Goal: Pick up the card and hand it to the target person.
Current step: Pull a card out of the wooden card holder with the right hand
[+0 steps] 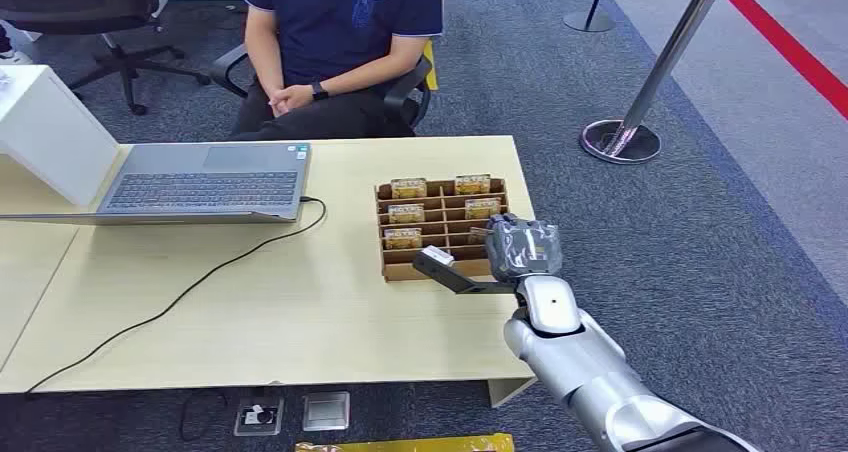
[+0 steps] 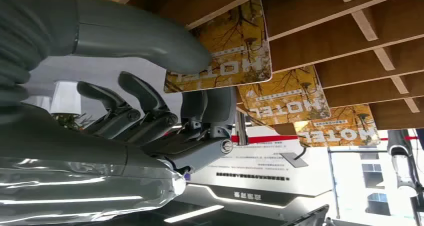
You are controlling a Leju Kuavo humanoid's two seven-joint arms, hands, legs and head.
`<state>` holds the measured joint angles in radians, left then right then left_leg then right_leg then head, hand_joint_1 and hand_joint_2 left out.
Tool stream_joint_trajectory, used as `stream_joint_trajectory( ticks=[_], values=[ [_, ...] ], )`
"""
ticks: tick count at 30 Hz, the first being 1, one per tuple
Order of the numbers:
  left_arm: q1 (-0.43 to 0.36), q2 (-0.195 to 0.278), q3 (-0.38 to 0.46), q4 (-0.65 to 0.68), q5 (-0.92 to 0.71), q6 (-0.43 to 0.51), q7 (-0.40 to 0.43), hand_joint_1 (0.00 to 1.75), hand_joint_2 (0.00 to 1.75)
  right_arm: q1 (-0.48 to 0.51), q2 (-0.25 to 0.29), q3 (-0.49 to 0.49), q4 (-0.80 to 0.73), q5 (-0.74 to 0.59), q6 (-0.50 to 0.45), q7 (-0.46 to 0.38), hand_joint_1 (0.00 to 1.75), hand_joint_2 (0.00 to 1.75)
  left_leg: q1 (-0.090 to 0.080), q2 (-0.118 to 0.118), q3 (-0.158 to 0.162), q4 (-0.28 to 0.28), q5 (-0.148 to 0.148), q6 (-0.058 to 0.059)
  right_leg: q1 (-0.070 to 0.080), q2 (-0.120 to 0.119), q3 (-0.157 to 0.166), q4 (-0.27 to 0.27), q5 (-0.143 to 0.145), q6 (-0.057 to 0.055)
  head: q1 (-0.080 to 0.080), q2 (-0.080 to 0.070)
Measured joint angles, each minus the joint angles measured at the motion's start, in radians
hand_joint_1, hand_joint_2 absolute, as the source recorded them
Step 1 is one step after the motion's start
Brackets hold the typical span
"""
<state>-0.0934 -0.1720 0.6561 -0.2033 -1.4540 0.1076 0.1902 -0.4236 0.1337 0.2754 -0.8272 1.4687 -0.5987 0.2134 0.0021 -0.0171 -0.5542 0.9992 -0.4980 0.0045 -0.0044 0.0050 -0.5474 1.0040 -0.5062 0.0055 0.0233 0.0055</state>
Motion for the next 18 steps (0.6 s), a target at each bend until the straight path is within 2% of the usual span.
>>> stream_joint_trajectory(
  ticks=[11,18],
  values=[
    [-0.002,0.000,0.000,0.000,-0.003,-0.003,0.003,0.00,0.00,0.020,-0.011,-0.021,-0.064,-0.016,-0.011,-0.024,1.75,1.75,0.000,0.000,-0.001,0.000,0.001,0.000,0.000,0.000,-0.001,0.000,0.001,0.000,0.000,0.000],
    [-0.003,0.000,0.000,0.000,-0.003,0.007,0.003,0.00,0.00,0.028,-0.023,-0.029,-0.228,-0.161,0.000,-0.124,1.75,1.75,0.000,0.000,-0.002,0.000,0.001,0.000,0.000,0.000,-0.002,0.000,0.001,0.000,0.000,0.000]
  ],
)
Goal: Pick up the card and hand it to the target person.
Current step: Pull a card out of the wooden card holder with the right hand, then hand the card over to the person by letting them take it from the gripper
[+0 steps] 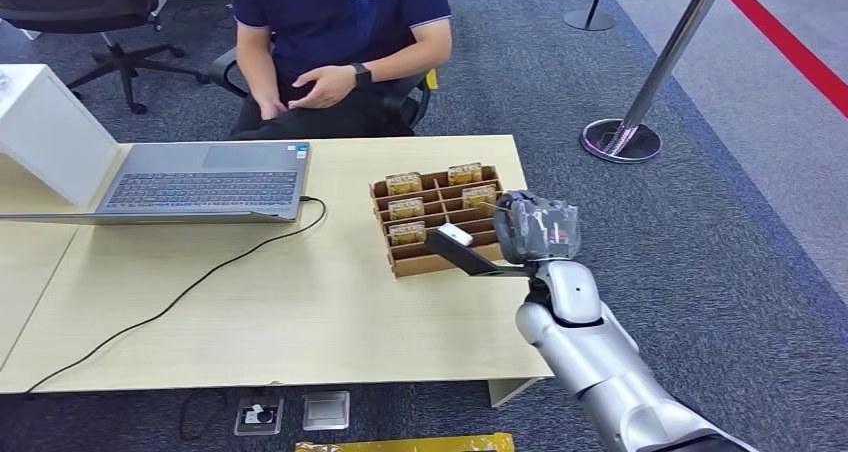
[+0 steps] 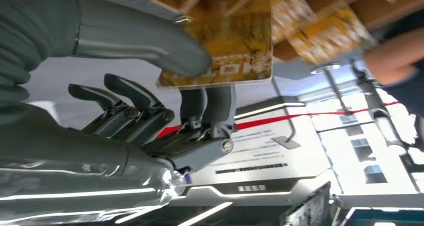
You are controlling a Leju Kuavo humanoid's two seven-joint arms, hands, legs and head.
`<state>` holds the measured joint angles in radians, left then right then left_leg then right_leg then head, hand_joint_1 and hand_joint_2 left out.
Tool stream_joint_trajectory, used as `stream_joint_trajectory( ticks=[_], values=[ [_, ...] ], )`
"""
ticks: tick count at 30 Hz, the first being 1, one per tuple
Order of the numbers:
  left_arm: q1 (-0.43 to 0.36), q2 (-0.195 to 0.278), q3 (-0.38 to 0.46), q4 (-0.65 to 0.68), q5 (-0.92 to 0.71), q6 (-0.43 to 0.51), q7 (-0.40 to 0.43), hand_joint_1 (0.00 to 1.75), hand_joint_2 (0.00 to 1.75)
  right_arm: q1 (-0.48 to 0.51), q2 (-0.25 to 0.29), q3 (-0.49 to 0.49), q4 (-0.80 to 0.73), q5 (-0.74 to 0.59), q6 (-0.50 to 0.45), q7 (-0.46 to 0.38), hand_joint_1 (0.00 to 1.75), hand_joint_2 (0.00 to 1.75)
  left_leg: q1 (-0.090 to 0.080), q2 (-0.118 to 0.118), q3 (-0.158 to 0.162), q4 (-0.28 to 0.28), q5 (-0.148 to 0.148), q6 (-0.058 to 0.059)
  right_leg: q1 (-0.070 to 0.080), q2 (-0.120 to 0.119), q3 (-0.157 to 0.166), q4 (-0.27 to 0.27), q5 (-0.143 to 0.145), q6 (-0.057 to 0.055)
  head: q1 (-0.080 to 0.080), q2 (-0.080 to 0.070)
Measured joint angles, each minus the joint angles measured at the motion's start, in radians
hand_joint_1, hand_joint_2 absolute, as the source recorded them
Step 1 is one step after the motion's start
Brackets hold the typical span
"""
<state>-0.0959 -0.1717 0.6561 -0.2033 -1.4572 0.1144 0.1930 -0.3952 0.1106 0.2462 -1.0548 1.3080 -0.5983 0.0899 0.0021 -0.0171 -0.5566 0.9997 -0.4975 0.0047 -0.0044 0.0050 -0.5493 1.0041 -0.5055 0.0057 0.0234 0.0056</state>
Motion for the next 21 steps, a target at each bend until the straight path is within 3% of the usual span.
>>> stream_joint_trajectory(
  ticks=[5,8,11,15,21],
  values=[
    [-0.004,0.000,0.000,0.000,-0.004,0.004,0.001,0.00,0.00,-0.037,0.003,0.004,-0.136,-0.134,0.025,-0.079,1.75,1.75,0.000,0.000,-0.001,0.000,0.000,0.000,0.000,0.000,0.000,0.000,0.000,0.000,0.000,0.000],
    [-0.014,0.000,0.000,0.000,-0.012,0.005,0.007,0.00,0.00,-0.126,0.027,0.019,-0.127,-0.188,0.078,-0.101,1.75,1.75,0.000,0.001,-0.001,0.000,0.001,-0.001,0.000,0.001,0.000,0.001,0.001,0.000,0.001,0.000],
    [-0.031,0.000,0.000,0.000,-0.020,0.006,0.015,0.00,0.00,-0.259,0.076,0.040,-0.003,-0.211,0.066,-0.107,1.75,1.75,0.000,0.001,-0.001,0.000,0.003,-0.001,0.000,0.001,-0.001,0.002,0.002,0.000,0.000,0.000],
    [-0.044,0.000,-0.001,0.000,-0.026,0.008,0.017,0.00,0.00,-0.394,0.136,0.059,0.199,-0.181,-0.041,-0.087,1.75,1.75,0.000,0.000,-0.001,0.000,0.004,-0.001,0.000,0.001,-0.001,0.002,0.002,-0.001,-0.001,0.000],
    [-0.049,0.000,-0.001,0.000,-0.029,0.012,0.028,0.00,0.00,-0.448,0.197,0.102,0.357,0.025,-0.088,-0.016,1.75,1.75,0.000,0.000,-0.003,0.000,0.004,-0.001,0.000,0.001,-0.003,0.002,0.002,-0.001,0.001,0.000]
  ],
)
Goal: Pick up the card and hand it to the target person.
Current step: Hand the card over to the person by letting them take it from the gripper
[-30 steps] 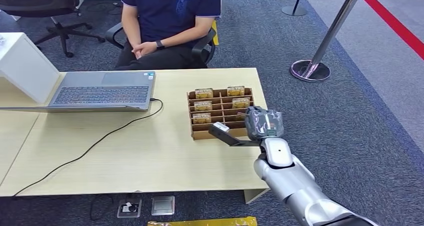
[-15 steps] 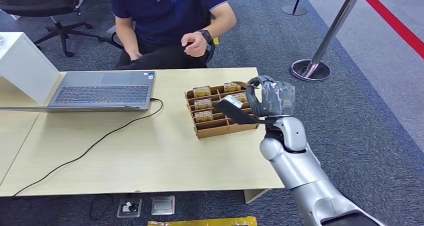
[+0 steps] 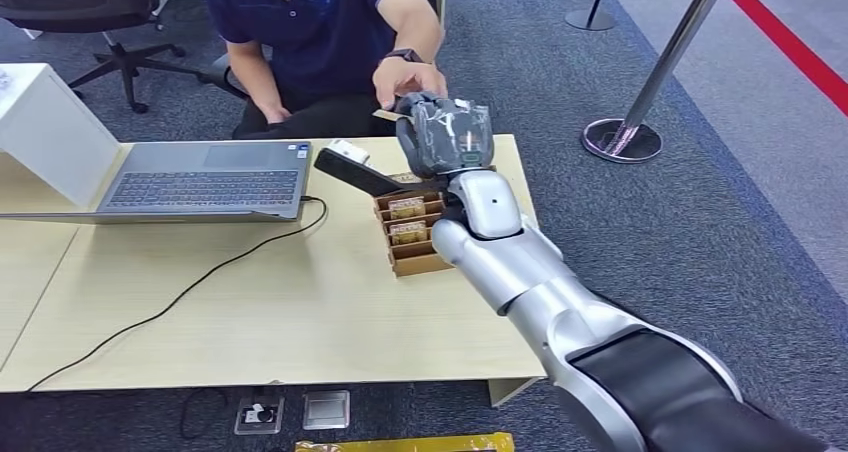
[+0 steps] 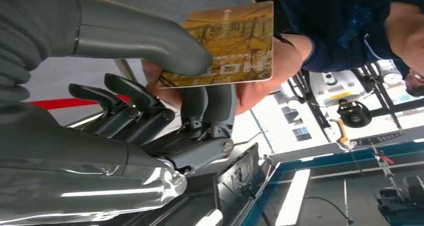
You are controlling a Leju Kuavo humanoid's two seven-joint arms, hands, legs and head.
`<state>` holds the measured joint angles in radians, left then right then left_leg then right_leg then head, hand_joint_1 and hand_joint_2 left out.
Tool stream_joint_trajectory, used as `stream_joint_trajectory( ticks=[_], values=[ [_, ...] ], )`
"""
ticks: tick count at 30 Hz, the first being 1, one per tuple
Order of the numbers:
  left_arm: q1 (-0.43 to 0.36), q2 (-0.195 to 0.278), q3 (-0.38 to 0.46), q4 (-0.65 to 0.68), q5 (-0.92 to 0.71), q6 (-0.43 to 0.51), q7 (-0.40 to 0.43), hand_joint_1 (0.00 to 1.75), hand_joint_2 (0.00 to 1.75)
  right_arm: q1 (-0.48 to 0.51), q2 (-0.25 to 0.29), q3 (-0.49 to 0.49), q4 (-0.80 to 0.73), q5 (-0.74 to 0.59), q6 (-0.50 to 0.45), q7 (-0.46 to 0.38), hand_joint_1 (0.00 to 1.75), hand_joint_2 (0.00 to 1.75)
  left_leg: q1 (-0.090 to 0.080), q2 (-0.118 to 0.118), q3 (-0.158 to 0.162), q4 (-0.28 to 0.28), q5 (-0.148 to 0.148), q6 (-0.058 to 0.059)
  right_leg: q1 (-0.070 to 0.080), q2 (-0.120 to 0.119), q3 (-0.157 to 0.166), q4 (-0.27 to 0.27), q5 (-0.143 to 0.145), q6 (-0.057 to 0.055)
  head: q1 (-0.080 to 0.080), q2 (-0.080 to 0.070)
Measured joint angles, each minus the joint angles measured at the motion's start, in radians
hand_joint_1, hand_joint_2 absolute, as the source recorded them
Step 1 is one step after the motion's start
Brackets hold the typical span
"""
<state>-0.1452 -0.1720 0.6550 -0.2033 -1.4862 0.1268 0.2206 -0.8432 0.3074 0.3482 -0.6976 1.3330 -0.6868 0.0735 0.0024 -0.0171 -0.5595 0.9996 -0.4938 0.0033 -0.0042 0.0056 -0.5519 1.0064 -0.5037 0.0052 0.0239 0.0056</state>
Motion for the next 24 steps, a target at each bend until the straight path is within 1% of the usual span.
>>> stream_joint_trajectory(
  ticks=[3,7,18,22,24],
  values=[
    [0.004,0.000,0.000,0.000,0.000,0.003,0.000,0.00,0.00,0.001,0.019,0.006,0.019,0.059,0.000,0.018,1.75,1.75,0.000,0.000,-0.001,0.000,0.000,0.000,0.000,0.000,-0.001,0.000,0.000,0.000,0.000,0.000],
    [0.010,0.000,0.000,0.000,0.000,0.003,-0.003,0.00,0.00,0.001,0.031,0.007,0.037,0.089,-0.001,0.028,1.75,1.75,0.000,0.000,-0.001,0.000,0.000,0.000,0.000,0.000,-0.001,0.000,0.000,0.000,0.000,0.000],
    [0.009,0.000,-0.001,0.000,-0.027,-0.016,-0.001,0.00,0.00,0.011,0.023,-0.010,0.049,0.125,-0.001,0.030,1.75,1.75,0.000,0.000,-0.001,0.001,0.000,0.000,0.000,0.000,-0.001,0.000,0.000,0.000,0.000,0.000],
    [0.005,0.000,-0.001,0.000,-0.027,-0.013,-0.002,0.00,0.00,0.012,0.022,-0.022,0.053,0.130,-0.001,0.026,0.00,1.75,0.000,0.000,-0.001,0.001,0.000,0.000,0.000,0.000,-0.002,0.000,0.000,0.000,-0.001,0.000],
    [0.004,0.000,-0.001,0.000,-0.027,-0.010,-0.002,0.00,0.00,0.011,0.023,-0.025,0.058,0.128,-0.001,0.024,0.00,1.75,0.000,0.000,-0.001,0.000,0.000,0.000,0.000,0.000,-0.002,0.000,0.000,0.000,-0.001,0.000]
  ],
)
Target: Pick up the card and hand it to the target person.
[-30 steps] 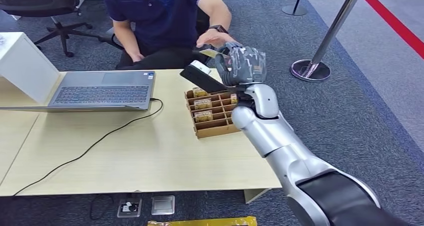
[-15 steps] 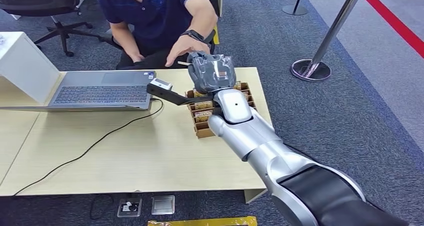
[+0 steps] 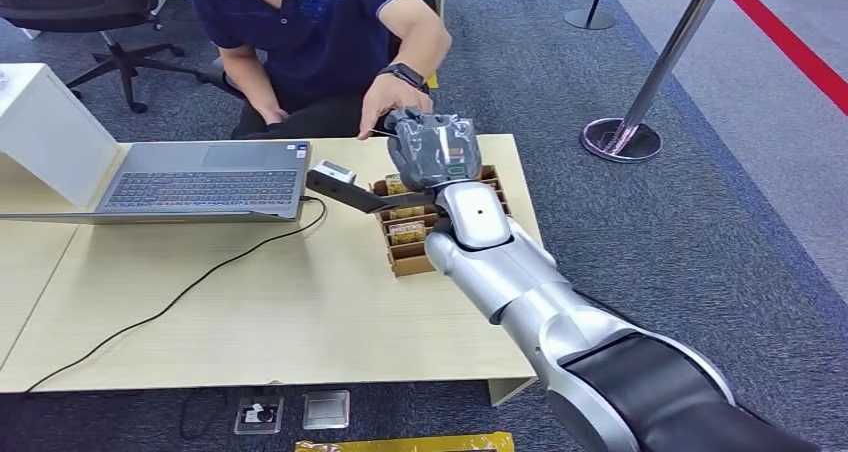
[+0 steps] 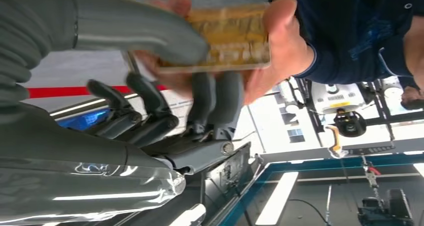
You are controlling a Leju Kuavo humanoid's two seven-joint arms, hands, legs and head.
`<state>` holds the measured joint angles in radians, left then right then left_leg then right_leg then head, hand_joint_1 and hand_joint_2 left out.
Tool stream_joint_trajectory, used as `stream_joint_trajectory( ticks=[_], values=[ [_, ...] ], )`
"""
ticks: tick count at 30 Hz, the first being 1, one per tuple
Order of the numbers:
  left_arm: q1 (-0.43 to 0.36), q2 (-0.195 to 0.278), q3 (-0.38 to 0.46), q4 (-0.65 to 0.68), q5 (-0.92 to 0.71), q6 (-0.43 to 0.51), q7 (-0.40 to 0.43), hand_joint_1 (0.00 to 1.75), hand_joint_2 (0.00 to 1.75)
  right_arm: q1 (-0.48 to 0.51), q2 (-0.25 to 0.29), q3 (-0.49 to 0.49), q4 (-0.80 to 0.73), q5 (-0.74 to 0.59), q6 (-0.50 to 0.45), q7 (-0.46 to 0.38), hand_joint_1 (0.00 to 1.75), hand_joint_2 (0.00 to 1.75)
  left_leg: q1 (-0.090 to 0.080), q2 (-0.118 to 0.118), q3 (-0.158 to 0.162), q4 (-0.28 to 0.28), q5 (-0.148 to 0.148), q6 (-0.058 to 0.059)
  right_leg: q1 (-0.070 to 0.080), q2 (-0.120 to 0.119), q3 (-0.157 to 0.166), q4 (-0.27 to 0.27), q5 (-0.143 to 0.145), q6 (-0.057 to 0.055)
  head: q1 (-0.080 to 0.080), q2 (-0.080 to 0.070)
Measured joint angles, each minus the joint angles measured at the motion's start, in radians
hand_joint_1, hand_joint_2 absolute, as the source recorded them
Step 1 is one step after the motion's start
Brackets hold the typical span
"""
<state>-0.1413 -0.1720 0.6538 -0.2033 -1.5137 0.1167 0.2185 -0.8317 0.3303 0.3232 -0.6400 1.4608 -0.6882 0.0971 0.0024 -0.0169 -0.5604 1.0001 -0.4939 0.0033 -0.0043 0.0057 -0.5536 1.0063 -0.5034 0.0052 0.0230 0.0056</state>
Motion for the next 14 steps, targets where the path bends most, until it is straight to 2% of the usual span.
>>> stream_joint_trajectory(
  ticks=[3,8,14],
  values=[
    [-0.001,0.000,0.000,0.000,0.000,0.002,0.000,0.00,0.00,0.000,0.003,-0.006,0.008,-0.042,0.000,-0.031,0.00,1.75,0.000,0.000,0.000,0.000,0.000,0.000,0.000,0.000,0.000,0.000,0.000,0.000,0.000,0.000],
    [0.004,0.000,0.001,0.000,0.009,0.003,0.001,0.00,0.00,0.019,0.006,-0.030,-0.013,-0.249,0.000,-0.184,0.00,1.75,0.000,0.000,0.000,0.000,0.000,0.000,0.000,0.000,0.000,0.000,0.000,0.000,0.000,0.000],
    [0.020,0.000,0.001,0.000,0.009,-0.001,0.000,0.00,0.00,0.130,-0.033,-0.048,-0.207,-0.503,-0.002,-0.341,0.00,1.75,0.000,0.000,0.000,0.001,0.000,0.000,0.000,0.000,0.000,-0.001,0.000,0.000,0.000,0.000]
  ],
)
